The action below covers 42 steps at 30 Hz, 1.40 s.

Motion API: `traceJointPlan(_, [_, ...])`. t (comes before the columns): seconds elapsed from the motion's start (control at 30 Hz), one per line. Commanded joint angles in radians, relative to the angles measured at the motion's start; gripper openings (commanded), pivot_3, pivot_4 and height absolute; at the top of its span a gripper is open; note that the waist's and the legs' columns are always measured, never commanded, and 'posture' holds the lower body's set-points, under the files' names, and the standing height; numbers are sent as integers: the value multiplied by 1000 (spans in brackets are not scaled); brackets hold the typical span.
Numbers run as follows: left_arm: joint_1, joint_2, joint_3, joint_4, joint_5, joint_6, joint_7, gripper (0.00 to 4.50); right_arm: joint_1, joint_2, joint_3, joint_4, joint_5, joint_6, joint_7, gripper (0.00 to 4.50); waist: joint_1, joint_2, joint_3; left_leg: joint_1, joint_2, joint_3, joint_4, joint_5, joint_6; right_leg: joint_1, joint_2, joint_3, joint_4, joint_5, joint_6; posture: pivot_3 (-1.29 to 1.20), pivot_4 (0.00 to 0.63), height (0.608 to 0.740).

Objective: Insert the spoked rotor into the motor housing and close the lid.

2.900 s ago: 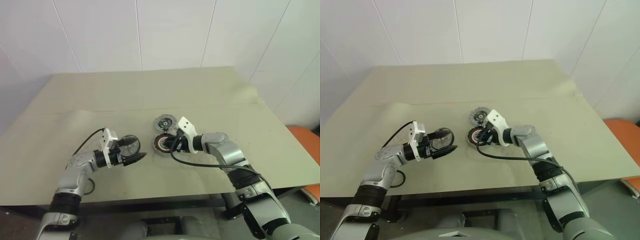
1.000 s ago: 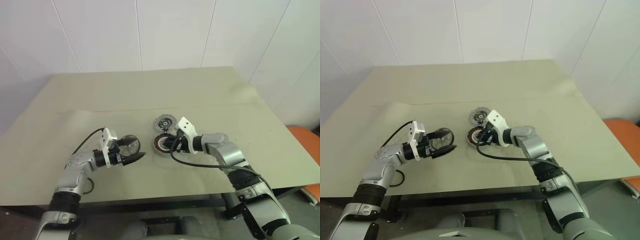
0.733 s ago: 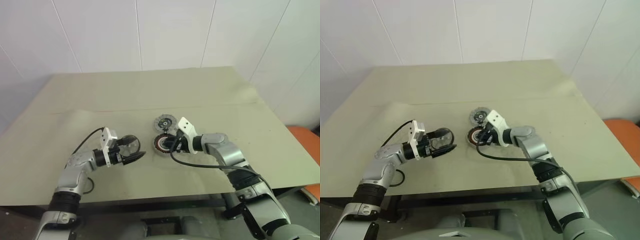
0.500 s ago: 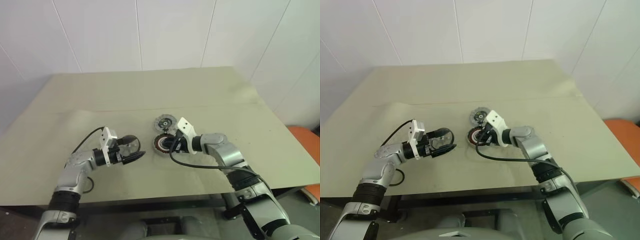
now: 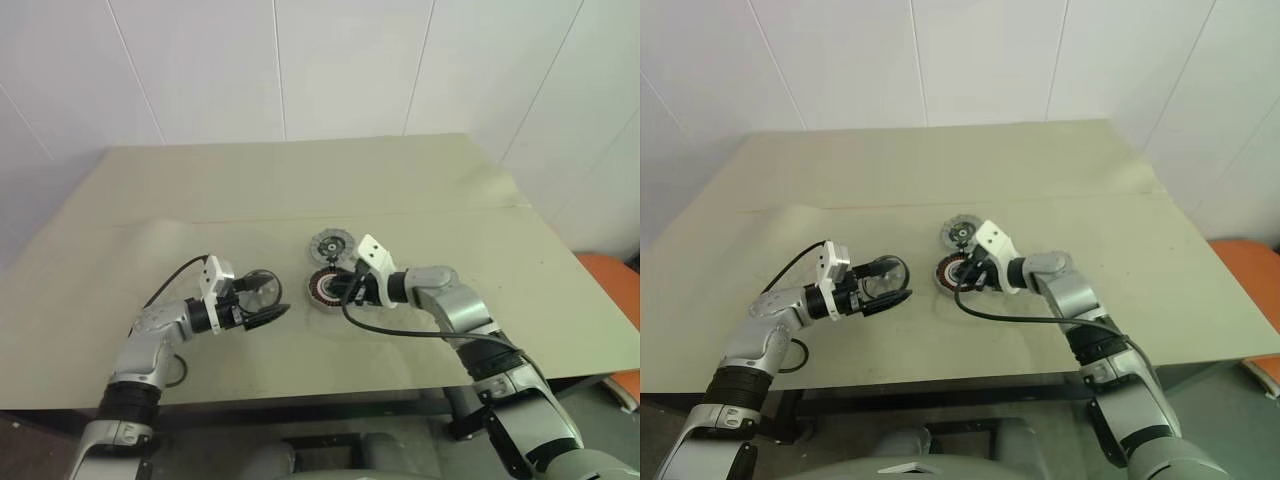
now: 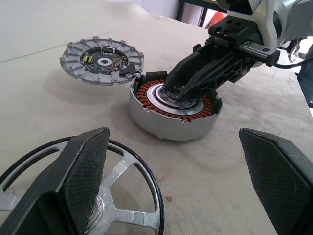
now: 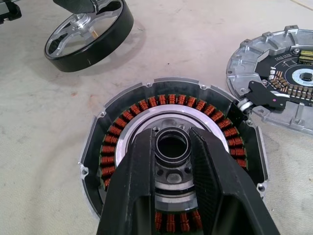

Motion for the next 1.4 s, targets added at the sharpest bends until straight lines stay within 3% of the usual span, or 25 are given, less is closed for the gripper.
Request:
traceJointPlan(0.03, [-28, 2, 3, -21, 0, -13, 1, 4500, 11, -6, 18, 6, -7, 11, 13, 675, 0, 0, 0, 0, 0, 0, 0, 0, 0, 0, 0, 0, 0, 0, 0, 0, 0, 740])
traceJointPlan(1.4, [-32, 7, 8, 0, 3, -23, -3, 4500, 20, 11, 35, 30, -19, 2, -10, 675, -1, 0, 0, 1, 0, 0, 0, 0, 0, 1, 0, 0, 0, 0, 0, 0, 0, 740])
